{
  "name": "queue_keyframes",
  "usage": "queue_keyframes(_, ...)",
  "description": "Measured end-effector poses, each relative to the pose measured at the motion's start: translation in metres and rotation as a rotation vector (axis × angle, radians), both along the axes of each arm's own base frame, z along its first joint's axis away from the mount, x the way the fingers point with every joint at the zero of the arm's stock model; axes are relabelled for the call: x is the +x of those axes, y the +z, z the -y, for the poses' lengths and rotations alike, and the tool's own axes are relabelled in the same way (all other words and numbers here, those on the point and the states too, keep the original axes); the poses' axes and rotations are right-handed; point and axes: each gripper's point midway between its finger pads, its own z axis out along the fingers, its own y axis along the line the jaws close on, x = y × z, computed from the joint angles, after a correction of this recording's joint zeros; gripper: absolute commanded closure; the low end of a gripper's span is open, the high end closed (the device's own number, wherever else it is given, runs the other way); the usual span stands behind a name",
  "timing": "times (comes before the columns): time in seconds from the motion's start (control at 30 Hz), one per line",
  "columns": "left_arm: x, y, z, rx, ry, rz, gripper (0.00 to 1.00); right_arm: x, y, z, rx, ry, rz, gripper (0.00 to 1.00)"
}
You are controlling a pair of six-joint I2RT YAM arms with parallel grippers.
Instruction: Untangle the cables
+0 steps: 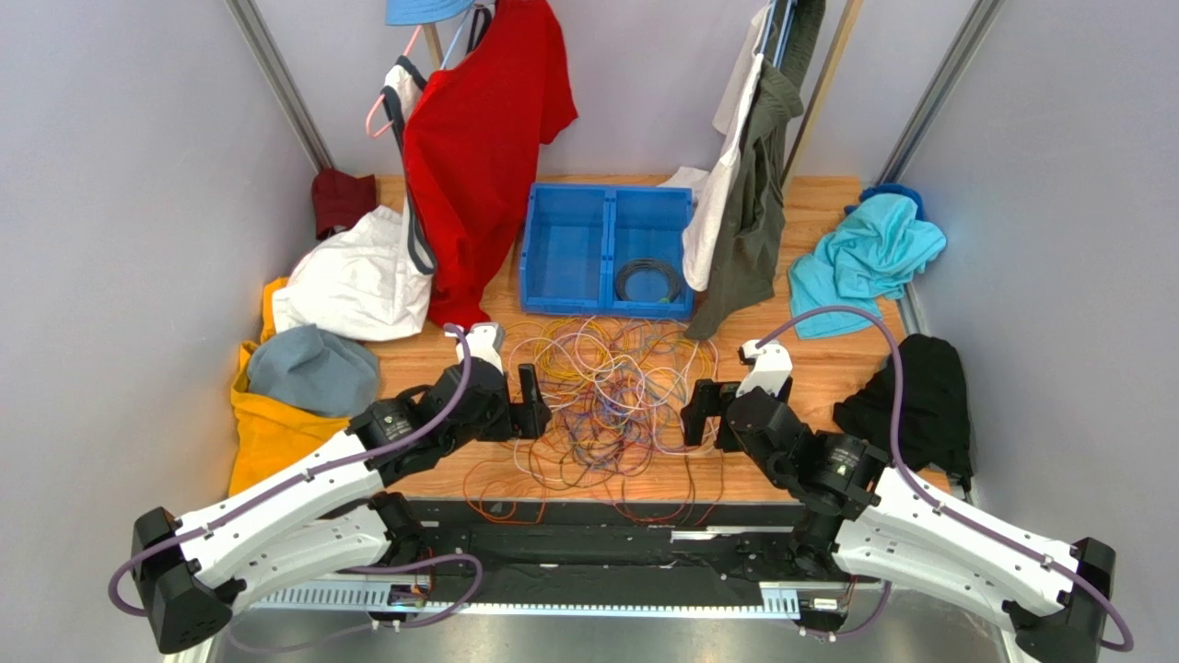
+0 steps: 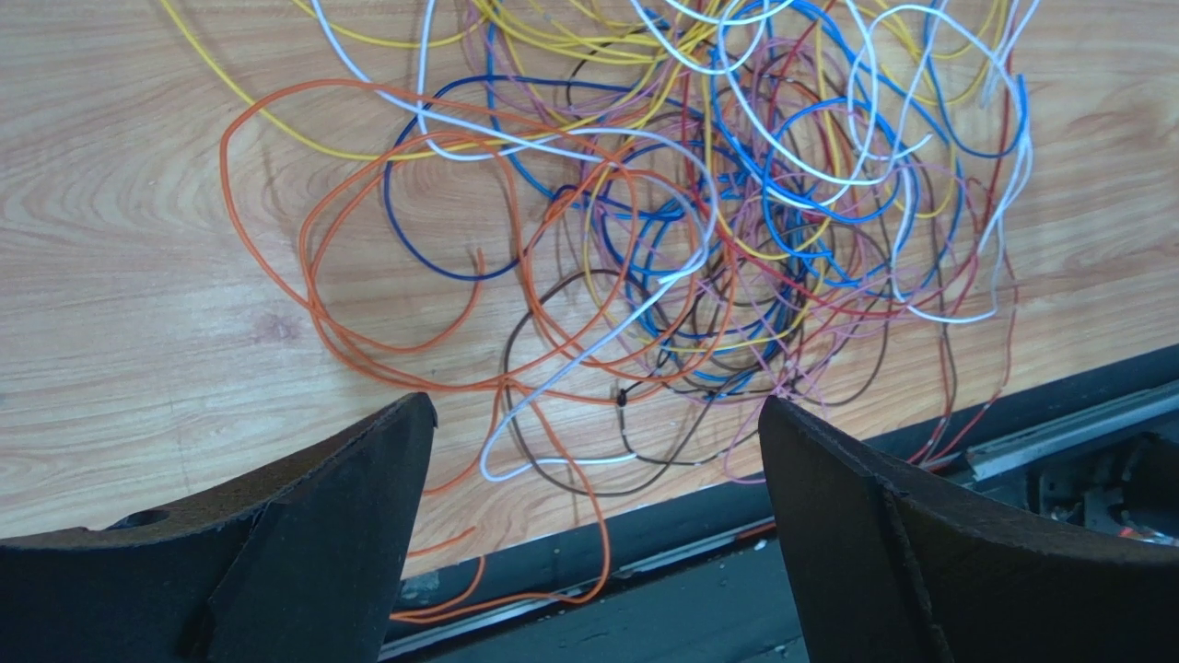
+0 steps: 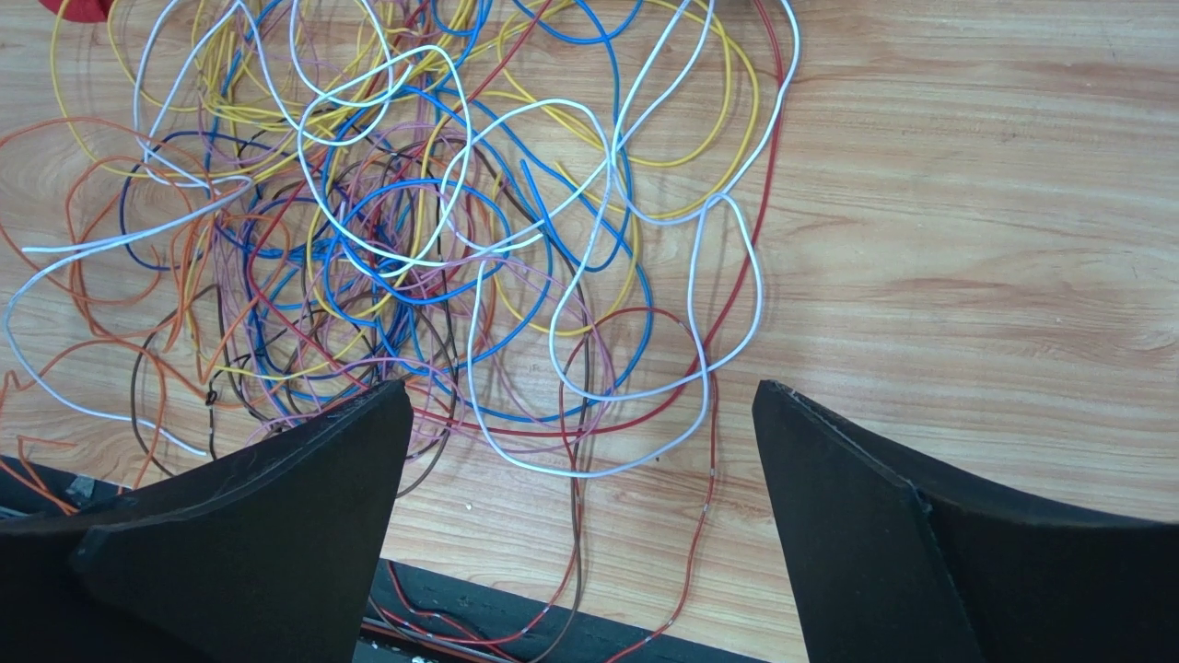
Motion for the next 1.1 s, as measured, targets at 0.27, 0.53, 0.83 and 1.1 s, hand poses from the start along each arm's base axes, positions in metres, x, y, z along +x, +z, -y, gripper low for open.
queue_keyframes(0.27, -0.002, -0.024, -0.008, 0.049, -0.004, -0.01, 0.25, 0.0, -0.001, 0.0, -0.013, 0.012, 0.0, 0.03)
queue_keyframes(0.53, 0.002, -0.042, -0.001, 0.091, -0.015, -0.039, 0.24, -0.001, -0.001, -0.001, -0.017, 0.024, -0.002, 0.04)
queue_keyframes(0.83, 0.011, -0.075, 0.001, 0.197, 0.008, -0.096, 0.88, -0.001, -0.001, -0.001, -0.02, 0.027, 0.0, 0.04)
queue_keyframes(1.1, 0.024, -0.005, 0.005, 0.088, 0.009, 0.06, 1.0, -0.003, -0.001, -0.005, -0.009, 0.044, -0.008, 0.03)
